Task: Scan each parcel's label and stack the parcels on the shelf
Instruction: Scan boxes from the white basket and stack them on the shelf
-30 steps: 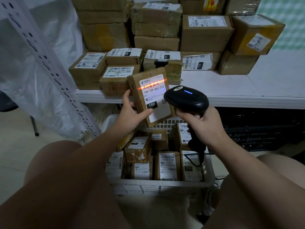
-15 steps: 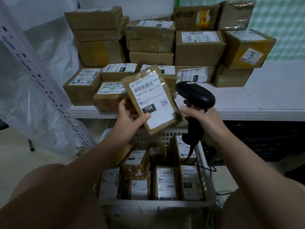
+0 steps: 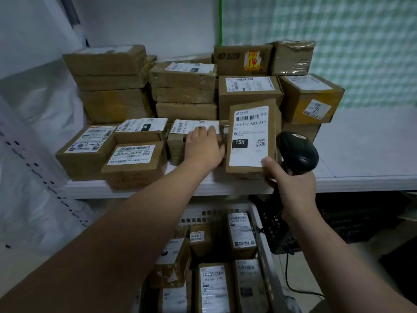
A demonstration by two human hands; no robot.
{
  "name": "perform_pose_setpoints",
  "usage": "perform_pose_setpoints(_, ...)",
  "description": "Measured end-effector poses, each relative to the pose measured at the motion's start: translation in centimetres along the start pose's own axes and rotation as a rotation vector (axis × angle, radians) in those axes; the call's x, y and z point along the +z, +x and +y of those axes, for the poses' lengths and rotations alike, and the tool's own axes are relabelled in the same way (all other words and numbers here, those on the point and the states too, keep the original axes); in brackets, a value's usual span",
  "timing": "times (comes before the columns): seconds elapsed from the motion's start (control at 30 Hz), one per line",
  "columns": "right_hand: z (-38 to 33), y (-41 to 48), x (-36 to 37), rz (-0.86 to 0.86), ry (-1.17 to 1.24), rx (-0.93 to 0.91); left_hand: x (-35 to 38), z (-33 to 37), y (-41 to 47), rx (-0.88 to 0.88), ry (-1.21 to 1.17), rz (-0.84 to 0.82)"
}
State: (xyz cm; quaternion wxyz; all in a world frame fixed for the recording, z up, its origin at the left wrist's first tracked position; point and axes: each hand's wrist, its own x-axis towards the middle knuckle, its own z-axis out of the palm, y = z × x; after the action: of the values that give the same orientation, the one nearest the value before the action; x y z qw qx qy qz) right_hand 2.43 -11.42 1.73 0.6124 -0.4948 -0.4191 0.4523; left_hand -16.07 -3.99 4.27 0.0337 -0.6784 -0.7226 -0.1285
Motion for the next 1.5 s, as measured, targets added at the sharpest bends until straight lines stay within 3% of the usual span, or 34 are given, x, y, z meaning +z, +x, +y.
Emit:
perform_pose_setpoints(0.07, 0.2, 0.2, -0.3, 0.041, -0.043, -0.007, 0.7, 0.3, 0.6, 0.033, 0.115, 0.009)
perform_pose_setpoints(0.33, -0.6, 0.8, -1.1, 0.148, 0.004, -0.028, -0.9, -1.6, -1.5, 0.193, 0.058, 0.106)
perform_pose_setpoints(0.47, -0.6, 1.2, -1.2, 0.183, -0.012, -0.021, -1.2, -1.5, -2.0, 0.235, 0.135, 0.052)
perform_pose_setpoints(0.7, 0.1, 2.0, -0.5, 0.2, -0.003, 0.029, -0.4, 1.0, 1.3, 0.01, 0.272, -0.119)
perform_pose_setpoints(0.87, -0.3, 2.6, -1.2, 0.188, -0.024, 0.019, -1.5, -0.4, -1.1, 0.183, 0.218, -0.052)
perform_pose_setpoints(1.03, -0.9, 2.6, -1.6, 0.065, -0.068, 0.082, -3.2, -5.2, -6.3, 0.325, 0.132, 0.035)
perform_pose_setpoints(1.27, 0.5, 2.0, 1.1, 0.005, 0.047, 0.332, -2.1, -6.2, -8.0, 0.275, 0.199, 0.041)
perform_pose_setpoints(1.5, 1.6, 2.1, 3.6, 0.033, 0.165, 0.361, -1.7, -5.5, -6.3, 0.167, 0.333, 0.113)
